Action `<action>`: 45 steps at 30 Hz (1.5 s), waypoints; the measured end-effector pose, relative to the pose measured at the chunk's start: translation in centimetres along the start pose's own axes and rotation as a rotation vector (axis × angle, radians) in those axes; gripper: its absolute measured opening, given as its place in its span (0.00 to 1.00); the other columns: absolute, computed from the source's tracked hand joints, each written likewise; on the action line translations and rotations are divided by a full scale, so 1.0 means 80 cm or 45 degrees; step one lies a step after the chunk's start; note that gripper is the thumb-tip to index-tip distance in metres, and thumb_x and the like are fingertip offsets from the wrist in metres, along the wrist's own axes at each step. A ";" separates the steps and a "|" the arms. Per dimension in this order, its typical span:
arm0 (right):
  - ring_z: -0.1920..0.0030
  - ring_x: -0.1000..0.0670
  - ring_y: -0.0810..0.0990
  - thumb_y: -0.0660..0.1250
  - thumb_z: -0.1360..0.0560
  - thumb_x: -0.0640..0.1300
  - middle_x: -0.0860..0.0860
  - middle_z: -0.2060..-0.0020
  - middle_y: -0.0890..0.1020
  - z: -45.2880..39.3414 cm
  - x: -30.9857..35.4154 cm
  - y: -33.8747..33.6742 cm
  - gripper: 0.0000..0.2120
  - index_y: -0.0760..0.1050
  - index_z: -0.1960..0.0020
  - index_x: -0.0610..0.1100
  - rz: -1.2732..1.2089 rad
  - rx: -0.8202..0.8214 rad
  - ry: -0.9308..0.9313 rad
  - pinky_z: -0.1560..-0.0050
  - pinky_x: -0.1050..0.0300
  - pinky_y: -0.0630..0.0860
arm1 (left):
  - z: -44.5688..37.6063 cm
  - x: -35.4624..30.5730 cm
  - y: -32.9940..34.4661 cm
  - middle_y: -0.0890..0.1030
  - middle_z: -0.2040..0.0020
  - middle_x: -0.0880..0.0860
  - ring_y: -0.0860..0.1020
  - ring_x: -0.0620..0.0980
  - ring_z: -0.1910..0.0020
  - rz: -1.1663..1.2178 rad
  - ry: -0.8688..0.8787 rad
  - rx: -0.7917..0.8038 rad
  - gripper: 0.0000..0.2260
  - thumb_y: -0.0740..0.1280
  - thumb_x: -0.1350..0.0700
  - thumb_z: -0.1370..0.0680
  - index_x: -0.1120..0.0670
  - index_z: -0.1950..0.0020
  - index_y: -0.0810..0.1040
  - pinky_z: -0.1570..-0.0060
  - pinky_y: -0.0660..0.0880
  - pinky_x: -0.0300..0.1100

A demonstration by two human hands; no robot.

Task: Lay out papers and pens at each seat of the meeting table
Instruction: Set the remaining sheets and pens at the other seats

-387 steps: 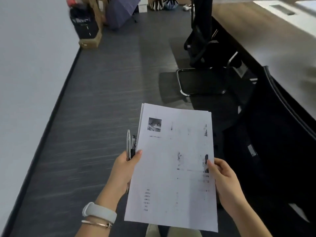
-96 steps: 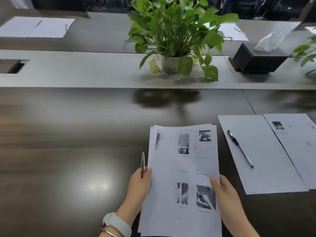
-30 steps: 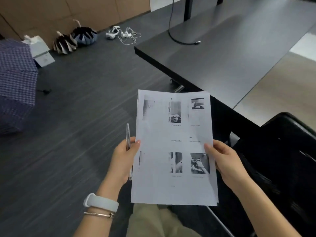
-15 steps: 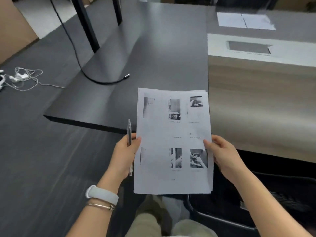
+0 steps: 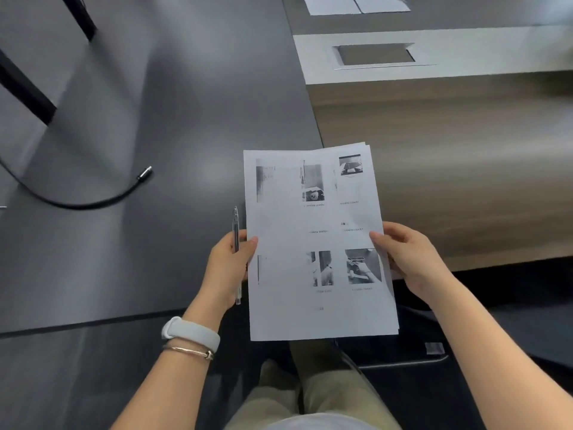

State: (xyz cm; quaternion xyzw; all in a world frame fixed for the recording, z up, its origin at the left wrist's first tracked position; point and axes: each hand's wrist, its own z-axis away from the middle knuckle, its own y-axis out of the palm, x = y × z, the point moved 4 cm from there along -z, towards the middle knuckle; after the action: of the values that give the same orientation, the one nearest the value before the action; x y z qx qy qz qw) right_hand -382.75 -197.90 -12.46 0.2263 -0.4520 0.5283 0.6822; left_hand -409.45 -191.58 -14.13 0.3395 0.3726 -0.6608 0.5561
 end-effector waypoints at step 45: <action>0.64 0.53 0.72 0.68 0.26 0.44 0.51 0.68 0.76 -0.342 0.036 -0.248 0.06 0.79 0.52 0.41 0.324 -0.621 0.033 0.59 0.61 0.70 | -0.260 -0.083 0.320 0.74 0.32 0.60 0.70 0.60 0.32 -1.794 0.833 0.227 0.23 0.53 0.53 0.24 0.64 0.34 0.72 0.30 0.59 0.48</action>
State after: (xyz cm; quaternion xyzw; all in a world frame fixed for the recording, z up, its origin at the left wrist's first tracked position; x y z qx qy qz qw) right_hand -354.00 -181.65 -20.03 -0.0099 -0.5819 0.4883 0.6503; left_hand -382.43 -172.95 -21.59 0.2438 0.5906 -0.7520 -0.1621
